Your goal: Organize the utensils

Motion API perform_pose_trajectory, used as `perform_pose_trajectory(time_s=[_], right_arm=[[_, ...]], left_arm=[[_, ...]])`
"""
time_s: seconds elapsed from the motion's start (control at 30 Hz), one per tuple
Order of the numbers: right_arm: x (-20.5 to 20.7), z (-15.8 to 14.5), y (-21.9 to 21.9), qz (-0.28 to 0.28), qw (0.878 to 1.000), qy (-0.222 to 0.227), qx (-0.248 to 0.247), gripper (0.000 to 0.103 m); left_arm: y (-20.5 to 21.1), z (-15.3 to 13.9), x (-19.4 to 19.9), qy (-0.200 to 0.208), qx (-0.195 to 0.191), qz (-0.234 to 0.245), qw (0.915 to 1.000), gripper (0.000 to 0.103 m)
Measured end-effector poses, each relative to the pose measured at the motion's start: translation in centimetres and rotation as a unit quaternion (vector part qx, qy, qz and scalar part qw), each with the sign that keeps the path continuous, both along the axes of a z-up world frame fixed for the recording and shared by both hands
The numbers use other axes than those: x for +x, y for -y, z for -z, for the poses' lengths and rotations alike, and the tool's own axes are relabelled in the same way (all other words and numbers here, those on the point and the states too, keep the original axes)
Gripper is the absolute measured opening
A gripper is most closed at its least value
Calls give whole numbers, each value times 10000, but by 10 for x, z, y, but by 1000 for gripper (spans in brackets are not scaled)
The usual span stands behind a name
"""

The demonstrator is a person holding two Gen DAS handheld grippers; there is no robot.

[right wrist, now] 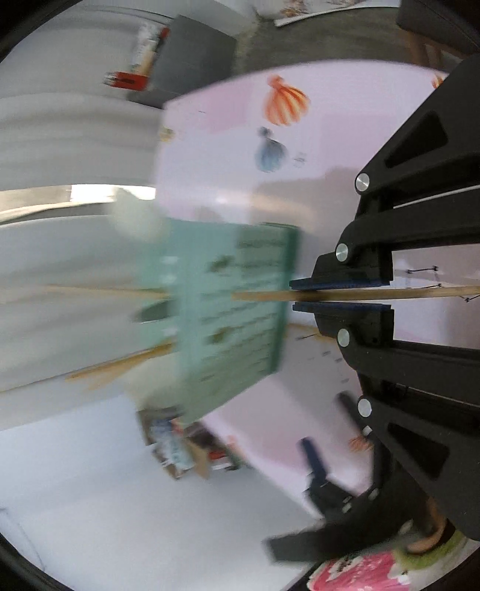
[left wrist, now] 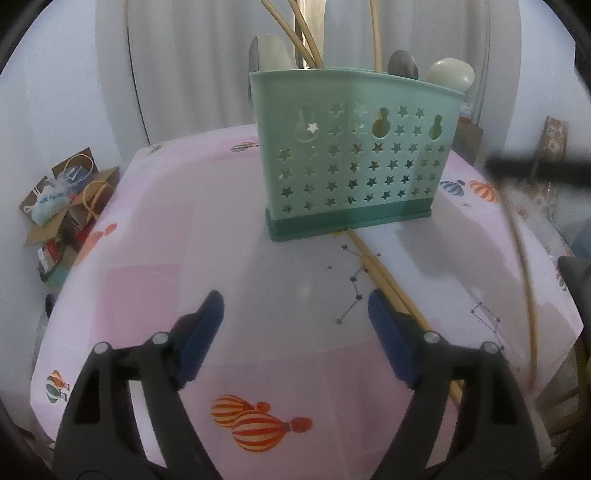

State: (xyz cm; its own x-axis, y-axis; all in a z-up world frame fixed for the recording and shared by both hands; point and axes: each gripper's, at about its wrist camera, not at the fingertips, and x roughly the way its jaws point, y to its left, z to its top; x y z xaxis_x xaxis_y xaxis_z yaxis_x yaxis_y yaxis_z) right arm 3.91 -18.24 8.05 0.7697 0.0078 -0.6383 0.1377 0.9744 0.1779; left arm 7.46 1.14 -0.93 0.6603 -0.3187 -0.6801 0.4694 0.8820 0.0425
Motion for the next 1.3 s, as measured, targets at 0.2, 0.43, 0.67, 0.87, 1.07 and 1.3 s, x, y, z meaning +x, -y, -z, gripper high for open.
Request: perform_pose_trajectory(time_s=[0.2,0.43,0.67,0.87,1.07,1.3], right_arm=[[-10,-62,4,93,9950,982,-186,6],[-5,-126,11,-115,9821,1878,-80,6],[6,-167,11,-396,9713,2346,-19,6],[25,-179,8,-450,9677,2476,-115,6],[47,-177,13,-344,9685,2466,-42,6],[89,-120,28,-306,9854,1676,-25,6]], left_arm=[[-3,-2,7,-18,-77,-131,9999,78],[-10,-1,12,-88,-68,-298,9995,78],[-14,-1,15,-120,-118,-397,9991,78],[-17,-3,15,-115,-161,-429,9989,78],[-21,-4,16,-140,-188,-498,9985,78],[-25,-4,17,-160,-208,-542,9982,78]])
